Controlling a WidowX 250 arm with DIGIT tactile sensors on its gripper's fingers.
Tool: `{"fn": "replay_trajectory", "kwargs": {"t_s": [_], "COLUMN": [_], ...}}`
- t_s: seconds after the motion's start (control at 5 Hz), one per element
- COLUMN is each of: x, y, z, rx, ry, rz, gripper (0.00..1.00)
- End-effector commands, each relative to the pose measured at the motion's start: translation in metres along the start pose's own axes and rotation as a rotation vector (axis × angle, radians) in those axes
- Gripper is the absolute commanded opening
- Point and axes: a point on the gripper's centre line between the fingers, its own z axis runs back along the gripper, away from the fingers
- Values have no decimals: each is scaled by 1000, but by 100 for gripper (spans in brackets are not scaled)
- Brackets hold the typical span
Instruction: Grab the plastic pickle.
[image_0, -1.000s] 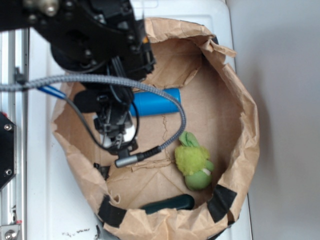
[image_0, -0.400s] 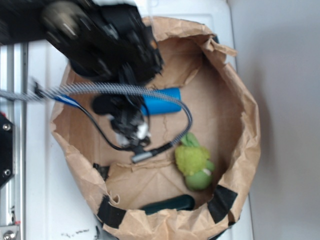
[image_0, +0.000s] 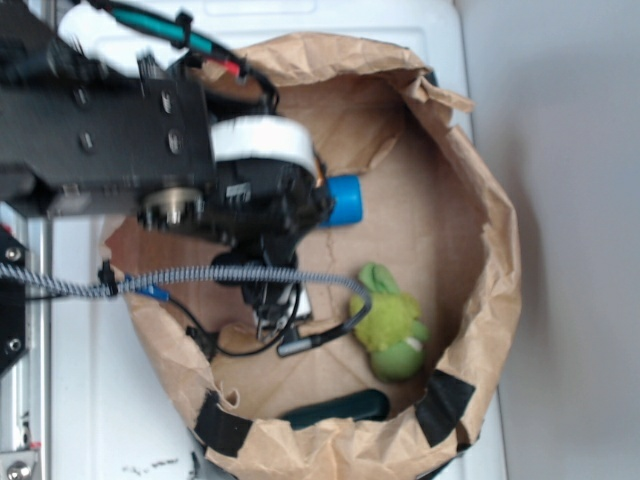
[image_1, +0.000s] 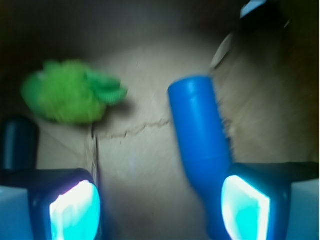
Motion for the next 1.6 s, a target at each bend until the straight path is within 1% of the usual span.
{"fn": "replay_trajectory", "kwargs": {"t_s": [0.0,0.2,0.4,0.6,0.8,1.0,1.2,1.4], "x": [3,-1,-5,-6,-1,8,19,21], "y": [-33,-54,-68,-79,-89,-95,-100,-102], "z": [2,10,10,-1,-9,-18,-21,-13], "rx": [-80,-105,-122,-102,-68,-66,-80,-92], "ry": [-22,10,8,7,9,-2,-7,-2], "rz": [48,54,72,72,77,77,93,111], "gripper": [100,100,100,100,100,100,100,100]}}
